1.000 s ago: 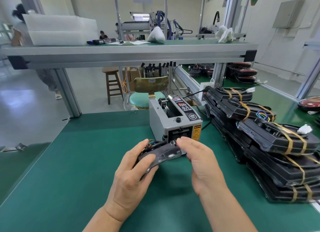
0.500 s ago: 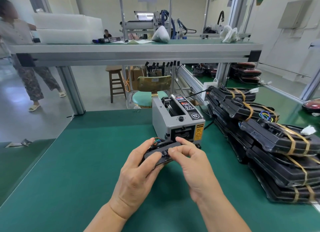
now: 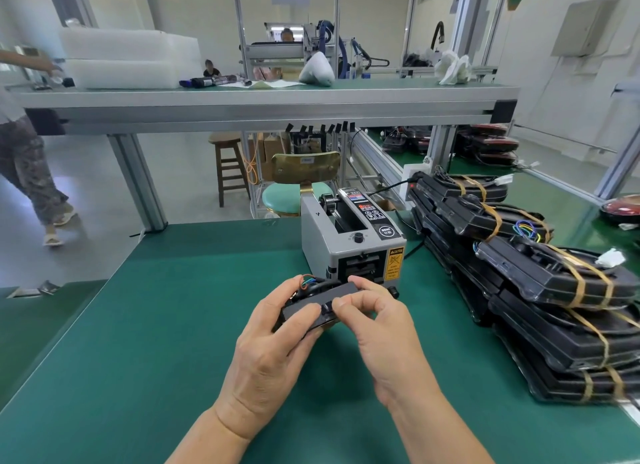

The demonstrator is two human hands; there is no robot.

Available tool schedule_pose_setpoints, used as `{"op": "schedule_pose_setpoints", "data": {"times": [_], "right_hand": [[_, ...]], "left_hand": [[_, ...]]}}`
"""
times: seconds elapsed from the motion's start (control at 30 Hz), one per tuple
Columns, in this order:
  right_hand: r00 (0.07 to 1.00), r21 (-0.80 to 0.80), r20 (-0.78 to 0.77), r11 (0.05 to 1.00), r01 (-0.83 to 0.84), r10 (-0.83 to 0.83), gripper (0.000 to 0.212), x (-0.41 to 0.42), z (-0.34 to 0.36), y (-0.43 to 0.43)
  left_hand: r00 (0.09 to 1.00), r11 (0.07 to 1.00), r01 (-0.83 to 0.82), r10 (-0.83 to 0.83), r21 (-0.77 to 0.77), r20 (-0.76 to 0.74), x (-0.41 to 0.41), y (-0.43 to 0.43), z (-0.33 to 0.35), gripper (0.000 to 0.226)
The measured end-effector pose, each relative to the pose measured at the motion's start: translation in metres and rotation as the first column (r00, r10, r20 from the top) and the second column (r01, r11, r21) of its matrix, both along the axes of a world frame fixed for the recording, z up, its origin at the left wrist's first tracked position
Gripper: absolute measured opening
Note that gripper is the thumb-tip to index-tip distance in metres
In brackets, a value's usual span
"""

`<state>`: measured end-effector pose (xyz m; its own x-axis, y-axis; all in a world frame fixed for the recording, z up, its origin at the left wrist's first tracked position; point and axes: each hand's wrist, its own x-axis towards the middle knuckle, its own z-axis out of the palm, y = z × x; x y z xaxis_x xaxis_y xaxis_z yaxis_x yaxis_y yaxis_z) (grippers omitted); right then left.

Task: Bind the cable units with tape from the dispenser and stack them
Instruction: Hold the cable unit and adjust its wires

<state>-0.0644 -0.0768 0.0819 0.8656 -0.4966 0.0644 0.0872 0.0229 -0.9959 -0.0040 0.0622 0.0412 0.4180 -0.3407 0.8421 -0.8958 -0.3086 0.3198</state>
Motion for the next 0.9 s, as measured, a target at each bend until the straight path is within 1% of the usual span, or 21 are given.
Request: {"op": "schedule_pose_setpoints", "data": {"times": [0.07, 0.2, 0.3, 0.57, 0.67, 0.9], "right_hand": [[1.0, -0.015, -0.005, 1.0, 0.003, -0.004, 0.026, 0.001, -0.001, -0.0006], [1.0, -0.051, -0.005, 0.999, -0.01, 0.01, 0.021, 0.002, -0.0018, -0.0007], [1.0, -0.066, -0.004, 0.998, -0.014, 0.014, 0.021, 0.0023, -0.0034, -0.0005], [1.0, -0.133, 0.003, 0.991, 0.017, -0.016, 0.018, 0.0028, -0.0062, 0.0005], [1.0, -0.147, 0.006, 0.989, 0.031, -0.03, 0.017, 0.0031, -0.0078, 0.0001], [0.997, -0.197, 0.035, 0.977, 0.08, -0.074, 0.027, 0.0055, -0.0101, 0.002]], "left_hand": [[1.0, 1.0, 0.0, 0.0, 0.002, -0.002, 0.0005, 0.0, 0.0, 0.021], [1.0, 1.0, -0.007, 0.007, 0.01, -0.006, 0.0009, 0.0001, -0.0003, 0.032], [1.0, 1.0, 0.001, -0.001, 0.002, -0.014, -0.0002, -0.0001, -0.0001, 0.034], [1.0, 1.0, 0.01, -0.01, 0.007, -0.013, -0.0007, 0.0004, 0.0017, 0.029], [1.0, 1.0, 0.019, -0.019, 0.025, -0.003, 0.0006, 0.0017, 0.002, 0.023], [1.0, 1.0, 0.011, -0.011, 0.025, 0.0, 0.0029, 0.004, -0.0001, 0.023]]}}
